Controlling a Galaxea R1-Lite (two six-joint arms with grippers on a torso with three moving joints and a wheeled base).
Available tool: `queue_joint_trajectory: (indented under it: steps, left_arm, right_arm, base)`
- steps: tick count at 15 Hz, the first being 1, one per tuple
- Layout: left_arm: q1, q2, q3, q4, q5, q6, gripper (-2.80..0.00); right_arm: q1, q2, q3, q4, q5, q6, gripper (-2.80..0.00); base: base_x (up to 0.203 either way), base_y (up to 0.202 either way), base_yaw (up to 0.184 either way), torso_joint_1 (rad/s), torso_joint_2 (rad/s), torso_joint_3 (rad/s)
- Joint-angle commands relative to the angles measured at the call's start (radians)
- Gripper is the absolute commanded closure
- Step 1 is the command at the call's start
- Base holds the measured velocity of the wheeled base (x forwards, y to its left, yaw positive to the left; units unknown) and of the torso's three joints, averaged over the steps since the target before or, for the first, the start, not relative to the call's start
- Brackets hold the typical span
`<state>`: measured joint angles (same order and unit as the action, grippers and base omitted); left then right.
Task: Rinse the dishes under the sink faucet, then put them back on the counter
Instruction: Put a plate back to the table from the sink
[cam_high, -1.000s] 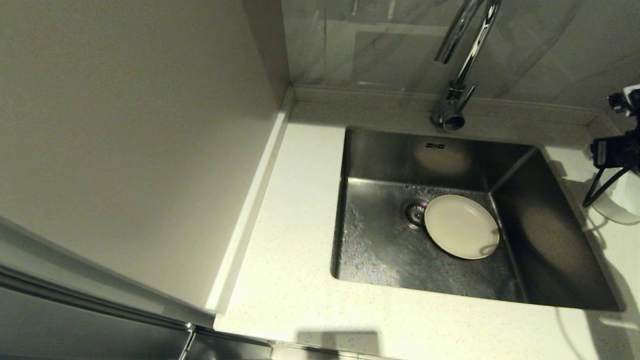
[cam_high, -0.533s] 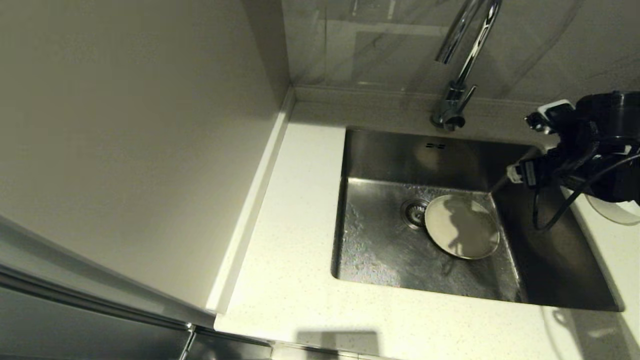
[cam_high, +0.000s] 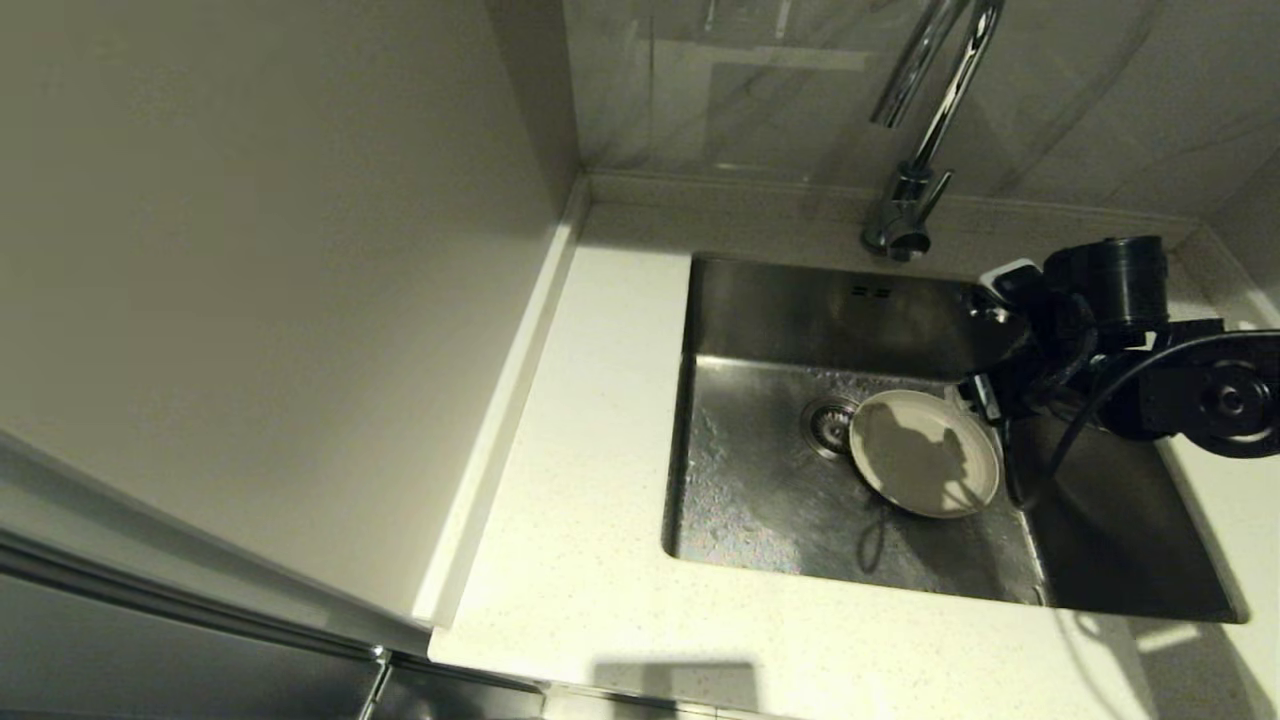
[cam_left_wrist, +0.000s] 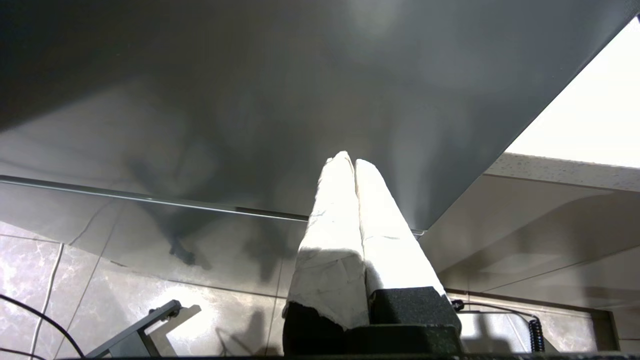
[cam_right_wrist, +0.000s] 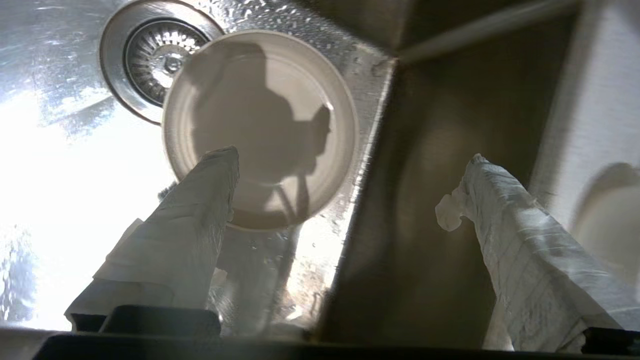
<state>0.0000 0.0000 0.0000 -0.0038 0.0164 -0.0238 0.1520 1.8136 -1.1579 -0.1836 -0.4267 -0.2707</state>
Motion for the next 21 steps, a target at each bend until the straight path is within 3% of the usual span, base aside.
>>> queue_joint_trajectory:
  steps: [1,4,8,13,18,21]
  left_arm:
    - [0.0,-0.003,0.0,-0.001,0.0,-0.001,0.0]
    - [0.0,-0.003,0.0,-0.001,0.0,-0.001,0.0]
    - [0.0,-0.003,0.0,-0.001,0.0,-0.001,0.0]
    - [0.0,-0.003,0.0,-0.001,0.0,-0.001,0.0]
    - [0.0,-0.003,0.0,-0.001,0.0,-0.001,0.0]
    - [0.0,-0.003,0.0,-0.001,0.0,-0.001,0.0]
  right_arm:
    - [0.03,0.067,0.018,-0.048,-0.01,0.011,-2.8]
    - [0.087,0.18,0.074,-0.225,-0.036,0.075,-2.8]
    - [0.134,0.332,0.052,-0.395,-0.092,0.093,-2.8]
    - [0.133,0.417,0.033,-0.409,-0.131,0.077,-2.8]
    - [0.132,0.486,-0.038,-0.403,-0.142,-0.042,-2.8]
    - [0.132,0.525,-0.074,-0.402,-0.142,-0.051,-2.8]
  base:
    - [0.0,0.0,0.0,0.0,0.0,0.0]
    - [0.0,0.0,0.0,0.0,0.0,0.0]
    - [0.0,0.0,0.0,0.0,0.0,0.0]
    - [0.0,0.0,0.0,0.0,0.0,0.0]
    - [0.0,0.0,0.0,0.0,0.0,0.0]
    - [0.0,0.0,0.0,0.0,0.0,0.0]
